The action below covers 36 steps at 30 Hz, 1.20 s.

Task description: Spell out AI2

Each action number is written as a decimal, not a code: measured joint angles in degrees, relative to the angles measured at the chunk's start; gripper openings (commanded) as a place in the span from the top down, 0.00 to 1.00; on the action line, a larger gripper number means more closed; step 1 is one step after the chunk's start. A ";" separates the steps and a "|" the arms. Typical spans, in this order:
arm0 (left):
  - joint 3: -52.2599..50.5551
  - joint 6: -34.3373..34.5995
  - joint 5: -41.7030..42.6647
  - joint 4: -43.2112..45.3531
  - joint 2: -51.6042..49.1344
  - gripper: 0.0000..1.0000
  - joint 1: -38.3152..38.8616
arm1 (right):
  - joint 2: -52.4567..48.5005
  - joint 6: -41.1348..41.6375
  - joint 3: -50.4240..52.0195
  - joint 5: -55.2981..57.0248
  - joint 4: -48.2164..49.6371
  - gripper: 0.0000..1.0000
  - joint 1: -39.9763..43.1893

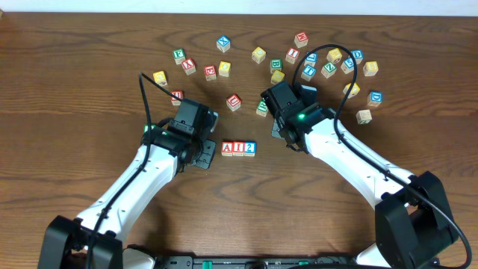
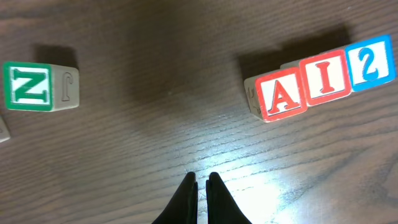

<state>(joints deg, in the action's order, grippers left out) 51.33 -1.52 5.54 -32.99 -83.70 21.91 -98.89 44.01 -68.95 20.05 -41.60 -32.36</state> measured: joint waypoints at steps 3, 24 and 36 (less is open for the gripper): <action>0.00 0.04 -1.09 0.00 0.70 0.93 0.00 | 0.00 -0.02 0.00 -0.13 -0.66 0.99 0.00; 0.00 -0.28 -5.60 7.78 0.04 0.93 0.00 | 14.34 0.83 0.00 -1.33 -7.82 0.99 0.22; 0.00 -0.42 -4.57 9.40 -1.62 0.93 0.00 | 18.69 2.08 0.00 -2.73 -11.30 0.99 0.22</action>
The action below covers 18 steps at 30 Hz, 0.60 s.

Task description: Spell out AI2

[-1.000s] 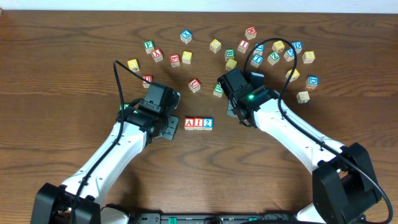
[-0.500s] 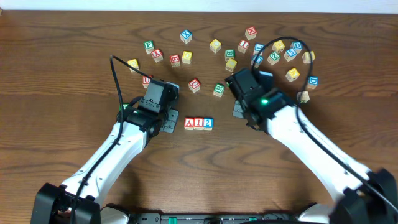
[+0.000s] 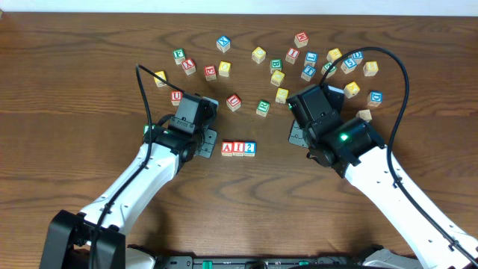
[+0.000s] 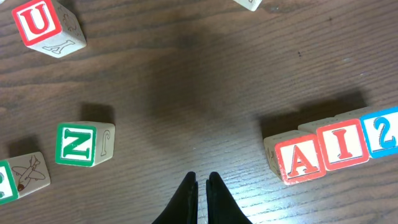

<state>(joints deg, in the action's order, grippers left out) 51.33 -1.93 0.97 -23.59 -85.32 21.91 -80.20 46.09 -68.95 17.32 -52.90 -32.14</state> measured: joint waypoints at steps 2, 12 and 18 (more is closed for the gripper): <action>0.00 0.00 0.00 0.35 0.00 0.93 0.00 | 0.00 0.00 0.00 -0.02 0.00 0.99 0.00; 0.00 -1.73 0.57 6.12 -0.33 0.93 0.00 | 0.00 0.20 0.00 -0.04 0.00 0.99 0.00; 0.00 -2.62 1.88 8.50 -5.60 0.93 0.00 | 0.00 0.20 0.00 -0.07 0.00 0.99 0.00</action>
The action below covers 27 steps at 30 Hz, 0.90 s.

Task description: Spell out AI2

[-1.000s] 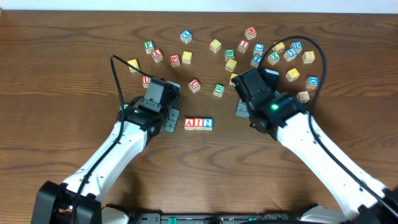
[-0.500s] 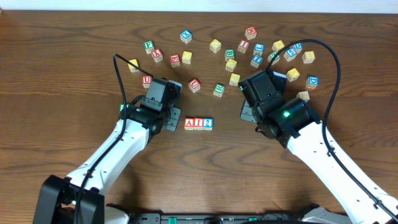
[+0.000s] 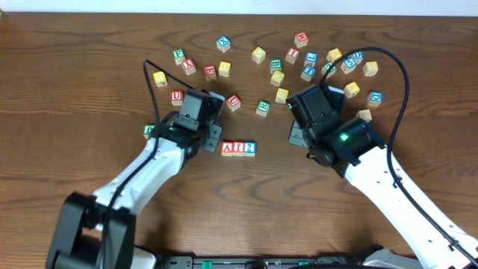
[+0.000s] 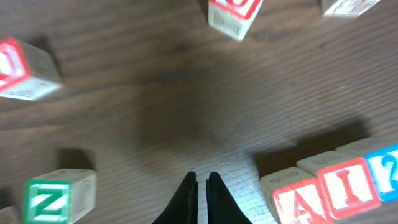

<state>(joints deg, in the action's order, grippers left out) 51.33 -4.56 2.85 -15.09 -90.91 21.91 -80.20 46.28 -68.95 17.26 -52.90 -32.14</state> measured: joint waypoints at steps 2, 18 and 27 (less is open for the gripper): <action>0.00 0.00 0.24 0.52 -1.49 0.93 0.00 | 0.00 0.00 0.00 0.02 0.00 0.99 0.00; 0.00 -0.02 5.84 3.65 -2.75 0.93 0.00 | 0.00 0.44 0.00 0.02 0.02 0.99 0.00; 0.00 -0.24 7.93 4.00 -3.58 0.92 0.15 | 0.00 0.85 0.00 0.02 0.02 0.99 0.00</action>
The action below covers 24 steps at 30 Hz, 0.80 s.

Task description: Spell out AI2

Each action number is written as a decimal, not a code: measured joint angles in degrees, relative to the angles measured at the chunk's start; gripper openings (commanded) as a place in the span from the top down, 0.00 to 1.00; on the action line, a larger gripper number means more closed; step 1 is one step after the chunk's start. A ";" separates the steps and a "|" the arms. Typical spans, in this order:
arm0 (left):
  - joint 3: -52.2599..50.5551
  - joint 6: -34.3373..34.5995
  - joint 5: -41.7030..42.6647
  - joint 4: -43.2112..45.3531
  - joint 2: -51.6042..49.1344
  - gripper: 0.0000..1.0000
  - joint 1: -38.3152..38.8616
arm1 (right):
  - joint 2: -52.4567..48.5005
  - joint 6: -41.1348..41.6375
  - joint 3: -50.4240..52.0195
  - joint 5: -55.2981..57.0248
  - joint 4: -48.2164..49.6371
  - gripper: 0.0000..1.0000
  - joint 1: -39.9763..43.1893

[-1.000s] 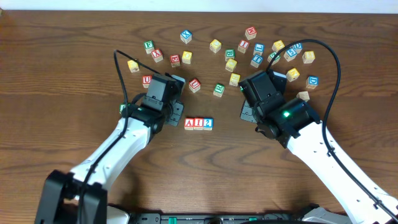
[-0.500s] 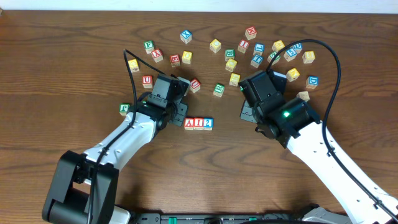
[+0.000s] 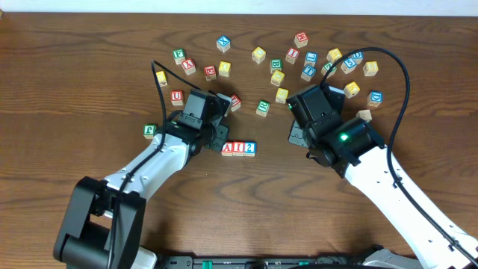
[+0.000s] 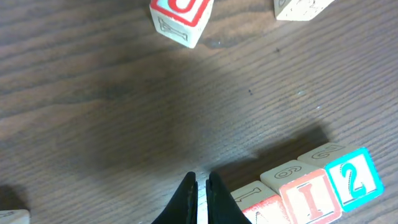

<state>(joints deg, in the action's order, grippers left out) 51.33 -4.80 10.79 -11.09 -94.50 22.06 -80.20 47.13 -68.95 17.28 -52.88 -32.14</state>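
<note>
Three blocks stand in a row reading A, I, 2 at mid-table: the red A block point(image 3: 227, 148), the red I block point(image 3: 238, 148) point(image 4: 314, 200) and the blue 2 block point(image 3: 249, 148) point(image 4: 352, 179). My left gripper point(image 3: 214, 137) point(image 4: 200, 178) is shut with nothing in it, its tips just left of the A block, which the wrist view's bottom edge mostly cuts off. My right gripper point(image 3: 297, 134) hangs right of the row, apart from it; its fingers are not readable from above.
Several loose letter blocks lie scattered across the back of the table, the nearest being a red one point(image 3: 234, 100) point(image 4: 180, 15) by my left wrist, a green one point(image 3: 262, 107) and a yellow one point(image 3: 281, 95). A green block point(image 3: 150, 130) sits left of my left arm.
My left gripper, still shut, has shifted right and now sits closer to the A block. The green N block has dropped out of the wrist view. The right arm has not moved.
The A, I, 2 row stood finished at every moment. At first my right gripper was close to its right end and my shut left gripper lay off to its left. The right arm then stood farther right, and the left gripper has come up beside the A block.
</note>
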 measured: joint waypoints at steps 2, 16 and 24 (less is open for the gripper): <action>0.00 -0.02 0.09 -0.20 -0.44 0.93 0.13 | 0.00 0.02 0.00 0.00 0.00 0.99 0.00; 0.00 -0.15 0.94 -1.38 -2.32 0.92 1.11 | 0.00 0.31 0.00 0.02 0.00 0.99 -0.28; 0.00 -0.15 0.94 -2.82 -2.32 0.93 1.09 | 0.00 0.39 0.00 0.02 0.00 0.99 -0.28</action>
<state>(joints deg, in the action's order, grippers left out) 51.33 -4.95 11.73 -13.91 -96.82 23.16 -80.20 47.53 -68.95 17.30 -52.88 -32.42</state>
